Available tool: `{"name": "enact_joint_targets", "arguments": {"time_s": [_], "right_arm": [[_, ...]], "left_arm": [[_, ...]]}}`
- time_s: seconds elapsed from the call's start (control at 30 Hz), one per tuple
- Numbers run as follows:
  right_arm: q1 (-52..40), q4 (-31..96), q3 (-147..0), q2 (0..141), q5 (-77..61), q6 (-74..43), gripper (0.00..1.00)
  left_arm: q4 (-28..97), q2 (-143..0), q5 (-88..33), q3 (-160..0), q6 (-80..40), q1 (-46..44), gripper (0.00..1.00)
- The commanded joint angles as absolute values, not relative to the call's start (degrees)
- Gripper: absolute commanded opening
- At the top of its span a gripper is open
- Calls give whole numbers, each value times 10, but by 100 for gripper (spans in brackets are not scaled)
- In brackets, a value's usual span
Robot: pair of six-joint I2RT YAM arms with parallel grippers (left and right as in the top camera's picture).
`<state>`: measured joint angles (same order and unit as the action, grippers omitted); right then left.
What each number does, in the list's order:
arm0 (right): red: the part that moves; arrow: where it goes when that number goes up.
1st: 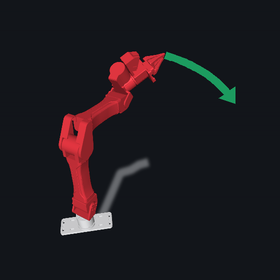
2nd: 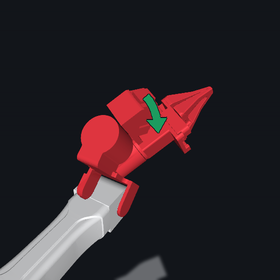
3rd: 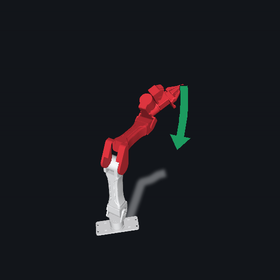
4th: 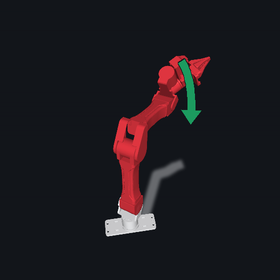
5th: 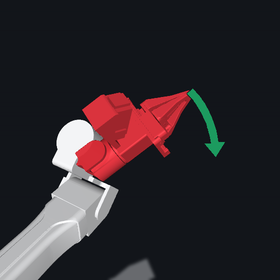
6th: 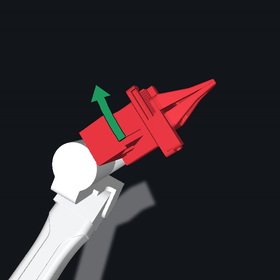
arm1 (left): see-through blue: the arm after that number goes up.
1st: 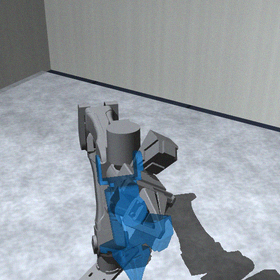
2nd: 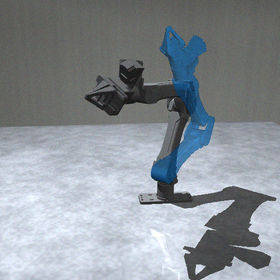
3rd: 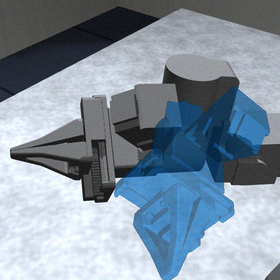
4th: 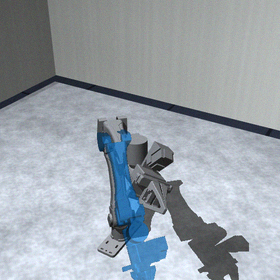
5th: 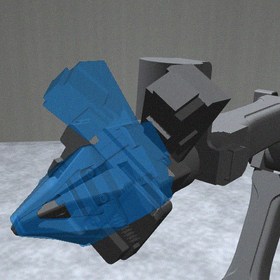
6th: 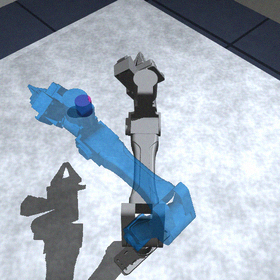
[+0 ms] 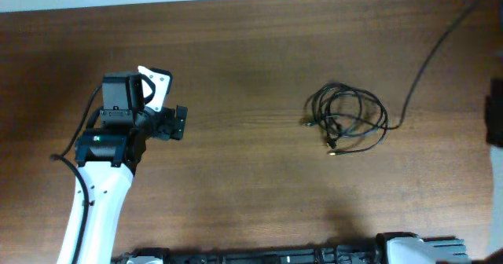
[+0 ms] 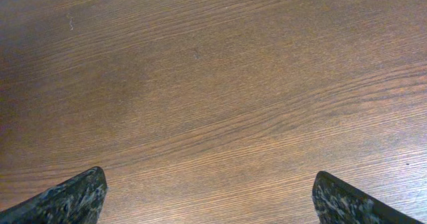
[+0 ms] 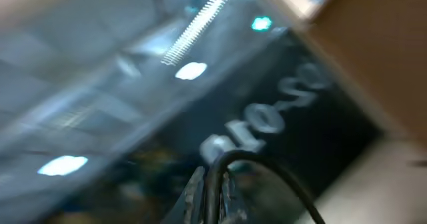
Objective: Untangle cables
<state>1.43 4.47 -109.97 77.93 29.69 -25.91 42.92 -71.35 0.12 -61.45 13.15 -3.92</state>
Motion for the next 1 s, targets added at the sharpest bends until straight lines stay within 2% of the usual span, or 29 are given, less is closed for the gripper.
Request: {"name": "enact_joint_targets", "arguments": {"time_s": [0.0, 0.07, 0.13, 0.4, 0.57, 0.7, 0.77, 0.8, 0.83, 0.9, 0.97], "right_arm": [[22, 66, -1112, 828, 520, -39, 4], [43, 77, -1112, 862, 619, 16, 4], [74, 112, -1112, 895, 671, 19, 4], [219, 325, -1111, 1024, 667, -65, 4], [321, 472, -1109, 1070, 498, -244, 4], [417, 548, -1108, 1112, 315, -305, 5], [453, 567, -1108, 1128, 239, -305, 15], [469, 577, -1108, 1135, 215, -305, 25], [484, 585, -1108, 1141, 189, -305, 43], [505, 591, -1108, 1148, 141, -305, 64], [524, 598, -1108, 1148, 70, -299, 78]], "left_arm": [[428, -707, -7, -616, 138, -36, 99], [428, -707, -7, -616, 138, -36, 99], [428, -707, -7, -616, 138, -36, 99], [428, -707, -7, -616, 138, -36, 99], [428, -707, -7, -616, 138, -36, 99], [428, -707, -7, -616, 138, -36, 99], [428, -707, -7, -616, 138, -36, 99], [428, -707, -7, -616, 138, -36, 99], [428, -707, -7, -616, 138, -36, 99], [428, -707, -7, -616, 138, -36, 99], [428, -707, -7, -616, 138, -36, 99]]}}
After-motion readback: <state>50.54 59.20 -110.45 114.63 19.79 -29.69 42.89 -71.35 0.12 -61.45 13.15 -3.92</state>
